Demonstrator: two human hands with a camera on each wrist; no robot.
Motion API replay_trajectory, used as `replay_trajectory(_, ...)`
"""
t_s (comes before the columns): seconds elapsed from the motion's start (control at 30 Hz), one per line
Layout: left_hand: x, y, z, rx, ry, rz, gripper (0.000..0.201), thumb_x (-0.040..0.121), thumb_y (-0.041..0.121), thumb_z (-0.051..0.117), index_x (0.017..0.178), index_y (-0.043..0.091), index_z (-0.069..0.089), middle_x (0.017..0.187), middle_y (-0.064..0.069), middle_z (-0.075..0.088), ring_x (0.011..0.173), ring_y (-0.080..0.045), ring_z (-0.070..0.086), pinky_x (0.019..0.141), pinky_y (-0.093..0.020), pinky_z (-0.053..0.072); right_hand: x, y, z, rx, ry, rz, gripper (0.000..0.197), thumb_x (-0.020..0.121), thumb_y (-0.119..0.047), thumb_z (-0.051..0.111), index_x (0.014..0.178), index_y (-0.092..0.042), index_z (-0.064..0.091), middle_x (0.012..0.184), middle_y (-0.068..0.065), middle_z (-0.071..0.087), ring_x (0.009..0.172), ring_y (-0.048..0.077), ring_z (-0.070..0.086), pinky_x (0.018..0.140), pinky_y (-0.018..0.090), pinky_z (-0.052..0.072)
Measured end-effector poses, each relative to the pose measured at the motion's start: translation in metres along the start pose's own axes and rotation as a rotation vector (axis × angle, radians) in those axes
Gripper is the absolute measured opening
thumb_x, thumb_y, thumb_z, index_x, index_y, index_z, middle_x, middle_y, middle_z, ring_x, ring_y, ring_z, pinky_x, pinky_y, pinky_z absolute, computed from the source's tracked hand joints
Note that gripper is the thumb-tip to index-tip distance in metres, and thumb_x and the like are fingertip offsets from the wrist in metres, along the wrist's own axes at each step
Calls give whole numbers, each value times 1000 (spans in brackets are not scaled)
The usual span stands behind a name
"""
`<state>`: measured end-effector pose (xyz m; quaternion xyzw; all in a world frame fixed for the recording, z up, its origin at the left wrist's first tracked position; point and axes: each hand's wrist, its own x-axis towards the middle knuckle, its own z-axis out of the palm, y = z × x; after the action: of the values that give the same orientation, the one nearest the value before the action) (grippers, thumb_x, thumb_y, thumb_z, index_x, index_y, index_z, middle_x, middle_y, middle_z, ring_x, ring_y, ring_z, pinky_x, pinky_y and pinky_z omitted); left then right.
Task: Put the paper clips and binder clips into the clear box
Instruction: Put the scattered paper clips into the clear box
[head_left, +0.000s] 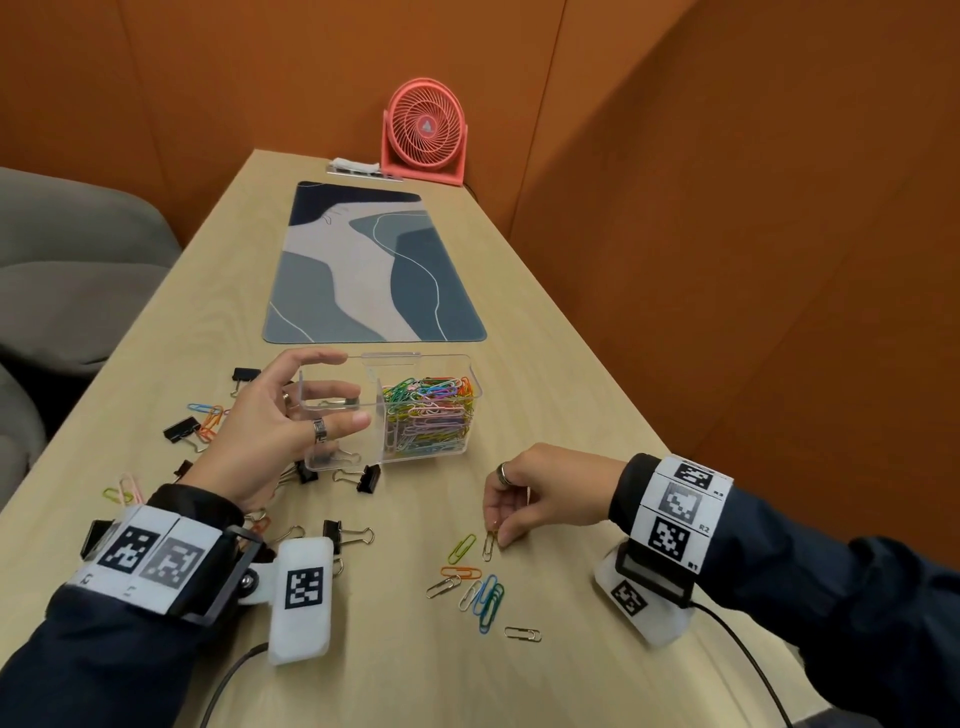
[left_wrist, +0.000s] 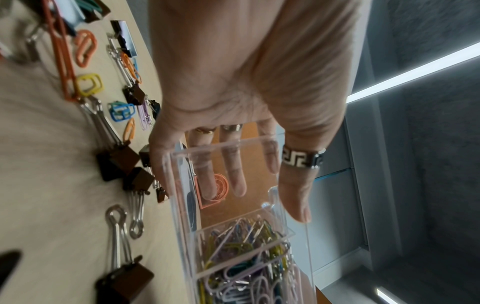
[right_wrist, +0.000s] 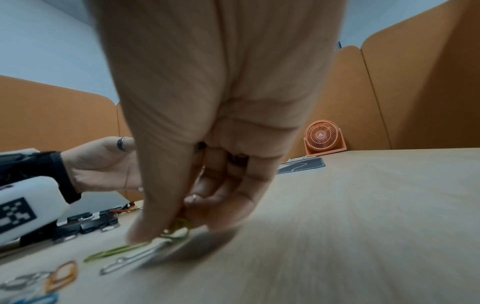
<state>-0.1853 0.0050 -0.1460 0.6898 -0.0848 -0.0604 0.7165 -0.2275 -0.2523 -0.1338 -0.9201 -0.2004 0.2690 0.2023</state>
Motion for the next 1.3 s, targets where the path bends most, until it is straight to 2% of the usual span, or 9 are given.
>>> replay_trajectory(0.1, 0, 1, 1, -2, 4, -1, 55, 55, 12, 76, 104, 32, 60, 104, -11, 69, 89, -27, 67, 86, -56, 50, 3, -5, 3, 36, -19, -18, 24, 79, -15, 73, 101, -10, 66, 74, -4, 64, 59, -5, 56, 63, 4, 41)
replay_trajectory(0.27, 0, 1, 1, -2, -3, -7, 55, 56, 12, 76, 105, 32, 60, 105, -11, 68, 89, -26, 66, 86, -55, 50, 10, -9, 6, -106, -61, 11, 17, 78, -18, 74, 92, -10, 68, 80, 5, 68, 55, -3, 53, 60, 7, 41)
replay_trajectory(0.43, -1, 1, 1, -8, -5, -9, 56, 55, 12, 76, 105, 32, 60, 105, -11, 68, 89, -26, 66, 86, -55, 50, 9, -9, 7, -153, -102, 32, 17, 83, -22, 69, 93, -9, 66, 82, -2, 60, 62, 2, 48, 60, 9, 37)
replay_trajectory(0.67, -1, 1, 1, 1, -5, -10, 56, 56, 13, 76, 106, 32, 60, 106, -11, 68, 96, -32, 66, 85, -58, 51, 6, -20, 7, -61, 19, -20, 17, 84, -22, 68, 93, -7, 66, 88, 3, 64, 62, 1, 52, 63, 8, 39)
replay_trajectory(0.8, -1, 1, 0, -8, -5, -8, 56, 56, 13, 76, 106, 32, 60, 106, -11, 68, 94, -30, 66, 85, -57, 50, 12, -31, 15, -100, 27, -49, 15, 83, -19, 69, 89, -6, 67, 91, 10, 66, 63, 6, 51, 66, 19, 44)
replay_trajectory(0.93, 0, 1, 0, -20, 0, -9, 56, 55, 13, 76, 105, 31, 60, 106, -12, 68, 91, -28, 66, 84, -56, 50, 15, -36, 19, -175, 6, -62, 11, 84, -17, 67, 87, -6, 67, 73, -5, 56, 59, 4, 47, 57, 10, 36)
replay_trajectory(1.07, 1, 1, 0, -25, -3, -5, 56, 54, 14, 77, 104, 32, 60, 105, -11, 68, 92, -27, 66, 85, -56, 50, 13, -37, 20, -175, 7, -68, 10, 84, -14, 66, 86, -5, 65, 82, 9, 66, 58, 3, 46, 59, 14, 36)
replay_trajectory(1.2, 1, 0, 0, -21, -5, 0, 56, 54, 14, 77, 104, 33, 60, 106, -11, 68, 90, -27, 66, 85, -57, 50, 9, -35, 22, -168, -10, -56, 7, 85, -11, 63, 86, -4, 62, 76, 4, 59, 58, 4, 46, 56, 12, 34)
replay_trajectory(1.3, 1, 0, 0, -25, -6, 4, 57, 54, 14, 76, 105, 32, 60, 106, -11, 68, 92, -28, 66, 84, -55, 51, 6, -32, 20, -142, 5, -48, 10, 86, -13, 63, 87, -4, 62, 84, 11, 66, 60, 6, 46, 58, 13, 35)
